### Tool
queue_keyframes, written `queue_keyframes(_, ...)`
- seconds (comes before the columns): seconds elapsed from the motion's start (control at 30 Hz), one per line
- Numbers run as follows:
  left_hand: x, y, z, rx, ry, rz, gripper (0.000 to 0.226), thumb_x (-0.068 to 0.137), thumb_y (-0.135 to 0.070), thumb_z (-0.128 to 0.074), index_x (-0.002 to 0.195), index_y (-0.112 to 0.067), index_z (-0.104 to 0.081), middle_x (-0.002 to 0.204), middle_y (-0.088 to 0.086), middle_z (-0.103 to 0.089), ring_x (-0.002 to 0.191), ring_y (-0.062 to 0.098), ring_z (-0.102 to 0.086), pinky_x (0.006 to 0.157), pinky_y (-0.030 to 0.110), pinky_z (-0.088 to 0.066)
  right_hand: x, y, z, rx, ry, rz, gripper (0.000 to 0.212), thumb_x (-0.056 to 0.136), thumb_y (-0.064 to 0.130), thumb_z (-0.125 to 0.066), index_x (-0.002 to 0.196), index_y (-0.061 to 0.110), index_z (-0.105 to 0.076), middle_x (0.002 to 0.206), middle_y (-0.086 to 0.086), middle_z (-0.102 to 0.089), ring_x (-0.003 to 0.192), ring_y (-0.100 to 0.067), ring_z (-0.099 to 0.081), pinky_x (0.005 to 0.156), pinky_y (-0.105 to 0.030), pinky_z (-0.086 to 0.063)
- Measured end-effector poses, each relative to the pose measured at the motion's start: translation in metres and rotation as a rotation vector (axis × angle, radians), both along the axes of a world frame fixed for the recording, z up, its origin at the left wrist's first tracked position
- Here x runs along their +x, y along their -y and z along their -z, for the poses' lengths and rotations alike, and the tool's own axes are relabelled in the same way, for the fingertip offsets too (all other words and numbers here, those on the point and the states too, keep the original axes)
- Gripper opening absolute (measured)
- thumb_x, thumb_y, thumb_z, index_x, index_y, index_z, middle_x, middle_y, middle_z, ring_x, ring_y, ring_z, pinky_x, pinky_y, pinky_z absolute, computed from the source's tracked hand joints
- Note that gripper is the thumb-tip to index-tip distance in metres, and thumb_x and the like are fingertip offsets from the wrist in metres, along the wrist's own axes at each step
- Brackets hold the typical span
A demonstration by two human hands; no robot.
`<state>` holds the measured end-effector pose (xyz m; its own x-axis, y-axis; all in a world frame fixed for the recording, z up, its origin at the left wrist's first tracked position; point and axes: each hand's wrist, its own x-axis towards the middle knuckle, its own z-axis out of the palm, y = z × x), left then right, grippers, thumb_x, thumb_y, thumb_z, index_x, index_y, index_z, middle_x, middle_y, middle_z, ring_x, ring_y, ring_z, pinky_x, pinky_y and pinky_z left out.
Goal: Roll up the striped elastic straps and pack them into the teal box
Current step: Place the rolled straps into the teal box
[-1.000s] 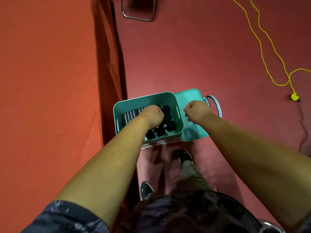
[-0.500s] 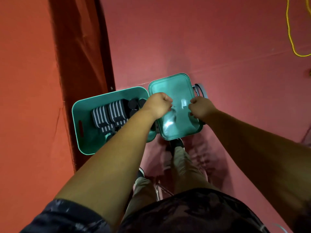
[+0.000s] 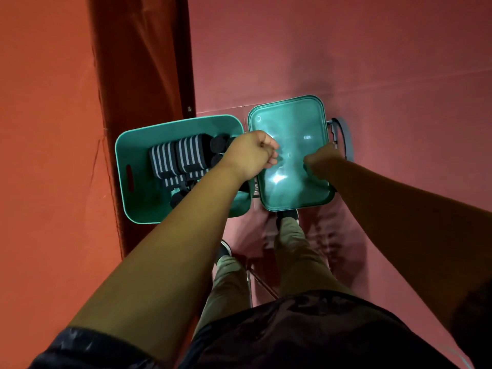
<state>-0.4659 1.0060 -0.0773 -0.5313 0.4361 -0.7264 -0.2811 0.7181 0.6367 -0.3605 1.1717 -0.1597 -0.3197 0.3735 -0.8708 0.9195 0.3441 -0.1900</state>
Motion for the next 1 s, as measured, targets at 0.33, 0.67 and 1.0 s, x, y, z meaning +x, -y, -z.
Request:
queue_keyframes(0.33, 0.002, 0.014, -0.018, 0.179, 0.022, -0.193, 0.025, 0.110, 0.005, -0.046, 0.111, 0.001, -0.070, 0.096, 0.016, -0.074, 0.075, 0.020, -0.078, 0.075, 0.030, -0.067, 0.004, 0.006, 0.004, 0.143, -0.036, 0.018, 0.049, 0.092, 0.026, -0.069, 0.135, 0.004, -0.063, 0.126, -0.019, -0.063, 0.124, -0.041, -0.063, 0.082, -0.038, -0.046)
queue_keyframes(0.67, -0.032, 0.065, -0.053, 0.006, -0.076, -0.218, 0.027, 0.107, -0.002, -0.048, 0.099, -0.016, -0.070, 0.085, 0.000, -0.075, 0.065, 0.012, -0.066, 0.065, 0.029, -0.056, -0.015, 0.012, -0.094, 0.210, -0.261, -0.038, 0.024, 0.095, 0.011, -0.064, 0.113, 0.000, -0.075, 0.111, -0.021, -0.073, 0.105, -0.040, -0.069, 0.087, -0.040, -0.057)
queue_keyframes(1.0, -0.067, 0.111, -0.109, 0.143, -0.220, -0.455, 0.042, 0.107, -0.055, -0.050, 0.097, -0.016, -0.062, 0.092, 0.006, -0.073, 0.074, 0.026, -0.073, 0.079, 0.042, -0.062, -0.076, 0.076, -0.188, 0.376, -0.646, -0.329, 0.026, 0.096, 0.015, -0.064, 0.116, 0.022, -0.078, 0.105, -0.008, -0.059, 0.093, -0.034, -0.058, 0.070, -0.033, -0.035)
